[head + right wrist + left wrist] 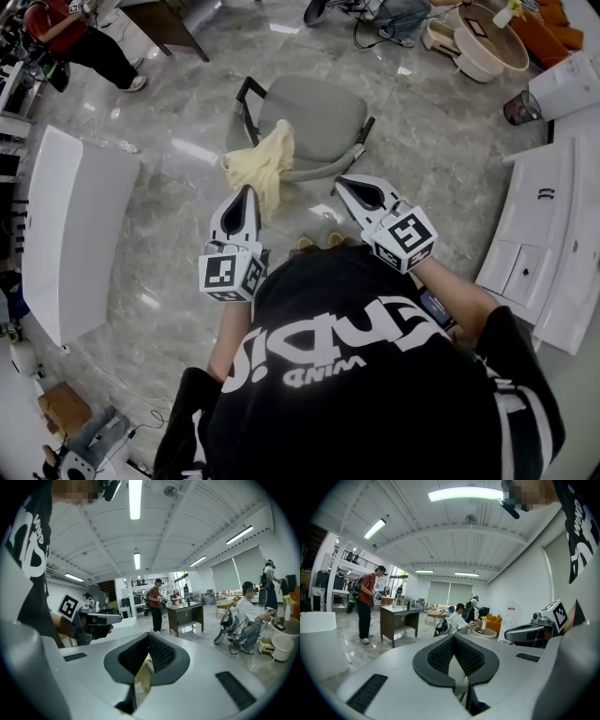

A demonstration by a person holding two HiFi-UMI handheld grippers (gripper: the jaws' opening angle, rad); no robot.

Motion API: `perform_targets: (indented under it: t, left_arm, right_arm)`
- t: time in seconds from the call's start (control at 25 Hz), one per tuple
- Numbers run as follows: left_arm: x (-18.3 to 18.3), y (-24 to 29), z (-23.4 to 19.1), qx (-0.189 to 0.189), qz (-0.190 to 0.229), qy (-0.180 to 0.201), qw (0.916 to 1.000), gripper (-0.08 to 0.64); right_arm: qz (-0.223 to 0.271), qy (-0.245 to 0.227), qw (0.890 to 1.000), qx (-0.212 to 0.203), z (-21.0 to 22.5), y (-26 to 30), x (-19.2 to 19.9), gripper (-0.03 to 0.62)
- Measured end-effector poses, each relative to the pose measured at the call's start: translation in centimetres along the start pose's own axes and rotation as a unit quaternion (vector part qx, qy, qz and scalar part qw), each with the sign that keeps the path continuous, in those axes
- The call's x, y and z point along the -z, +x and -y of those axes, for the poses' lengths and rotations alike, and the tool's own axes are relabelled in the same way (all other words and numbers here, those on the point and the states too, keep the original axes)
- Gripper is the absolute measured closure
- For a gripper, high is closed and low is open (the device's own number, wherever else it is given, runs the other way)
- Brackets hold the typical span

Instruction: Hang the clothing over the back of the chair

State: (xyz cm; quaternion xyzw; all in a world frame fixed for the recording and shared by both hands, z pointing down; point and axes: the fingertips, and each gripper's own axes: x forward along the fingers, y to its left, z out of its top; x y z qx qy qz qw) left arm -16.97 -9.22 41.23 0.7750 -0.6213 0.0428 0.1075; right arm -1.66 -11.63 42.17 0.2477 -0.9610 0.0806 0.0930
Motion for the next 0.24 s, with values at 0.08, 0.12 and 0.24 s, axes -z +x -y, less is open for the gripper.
perform_targets:
  t: [0.08, 0.12, 0.24]
  left_arm:
    - [0.0, -0.1, 0.1, 0.002, -0.001, 0.0, 1.0, 0.545]
    - [0.1, -0.2, 0.1, 0.002, -0.001, 0.0, 1.0, 0.545]
    - [0.2, -0.4, 0.2, 0.003, -0.001, -0.001, 1.0, 0.545]
  right_arm:
    - [-0.015, -0.02, 0.999, -0.036, -1.5, 0.5, 0.2, 0.578]
    - [-0.02, -0.027, 0.998, -0.051, -2.2, 0.7, 0.3, 0.578]
    - [-0.029, -0.038, 0.996, -0.081, -3.8, 1.1, 0.5, 0.579]
